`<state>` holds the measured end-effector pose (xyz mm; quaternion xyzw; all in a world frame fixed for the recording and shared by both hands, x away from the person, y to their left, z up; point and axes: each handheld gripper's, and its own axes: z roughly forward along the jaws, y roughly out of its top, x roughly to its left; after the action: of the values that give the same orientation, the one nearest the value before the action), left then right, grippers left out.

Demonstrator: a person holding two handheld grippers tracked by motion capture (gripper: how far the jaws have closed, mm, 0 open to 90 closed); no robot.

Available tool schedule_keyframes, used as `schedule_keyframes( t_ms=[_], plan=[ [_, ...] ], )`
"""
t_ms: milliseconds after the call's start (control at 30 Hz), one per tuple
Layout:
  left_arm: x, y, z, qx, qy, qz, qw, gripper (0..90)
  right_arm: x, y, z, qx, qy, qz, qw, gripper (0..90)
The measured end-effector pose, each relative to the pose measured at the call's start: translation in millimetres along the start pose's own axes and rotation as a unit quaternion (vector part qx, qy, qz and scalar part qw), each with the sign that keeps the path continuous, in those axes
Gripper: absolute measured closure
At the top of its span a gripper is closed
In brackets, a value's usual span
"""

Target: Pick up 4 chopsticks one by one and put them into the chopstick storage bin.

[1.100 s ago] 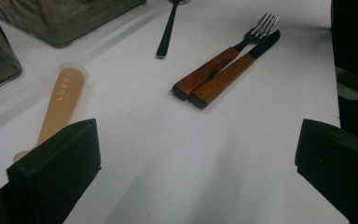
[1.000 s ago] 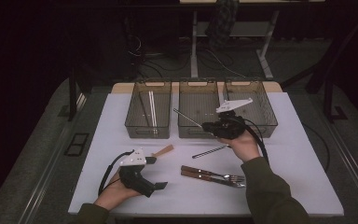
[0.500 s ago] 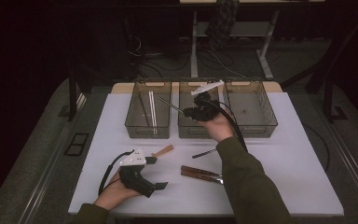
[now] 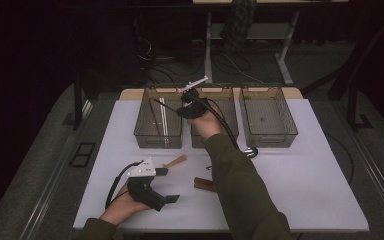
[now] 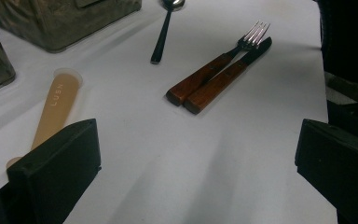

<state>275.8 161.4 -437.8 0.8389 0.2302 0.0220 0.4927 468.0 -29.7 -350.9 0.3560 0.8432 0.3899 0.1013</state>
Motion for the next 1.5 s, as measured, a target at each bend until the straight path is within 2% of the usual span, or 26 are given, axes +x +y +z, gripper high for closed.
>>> schedule_keyframes(
  t_ms=[300,467,967,1067,1200,1500],
  plan=[
    [0.6,0.4,-0.8,-0.004,-0.002,0.0,1.0,0.0,-1.2,13.8,34.0,0.01,-0.014,0.023,0.9996,85.0],
    [1.1,1.0,-1.3,-0.009,-0.003,-0.003,0.9999,0.0,-0.5,21.4,50.0,0.018,-0.024,0.026,0.9992,85.0],
    [0.9,1.7,-0.7,-0.009,-0.009,-0.002,0.9999,0.0,12.3,32.2,74.4,0.02,-0.04,0.03,0.9986,84.0],
    [1.0,1.7,-0.9,-0.009,-0.009,-0.002,0.9999,0.0,11.4,31.1,75.3,0.009,-0.037,0.044,0.9983,78.6],
    [1.1,1.7,-1.0,-0.009,-0.008,-0.001,0.9999,0.0,12.7,33.0,71.4,-0.003,-0.032,0.043,0.9985,69.0],
    [1.6,1.5,-1.1,-0.007,-0.007,0.0,1.0,0.0,12.7,29.4,52.4,-0.001,-0.011,0.031,0.9995,47.8]
  ],
)
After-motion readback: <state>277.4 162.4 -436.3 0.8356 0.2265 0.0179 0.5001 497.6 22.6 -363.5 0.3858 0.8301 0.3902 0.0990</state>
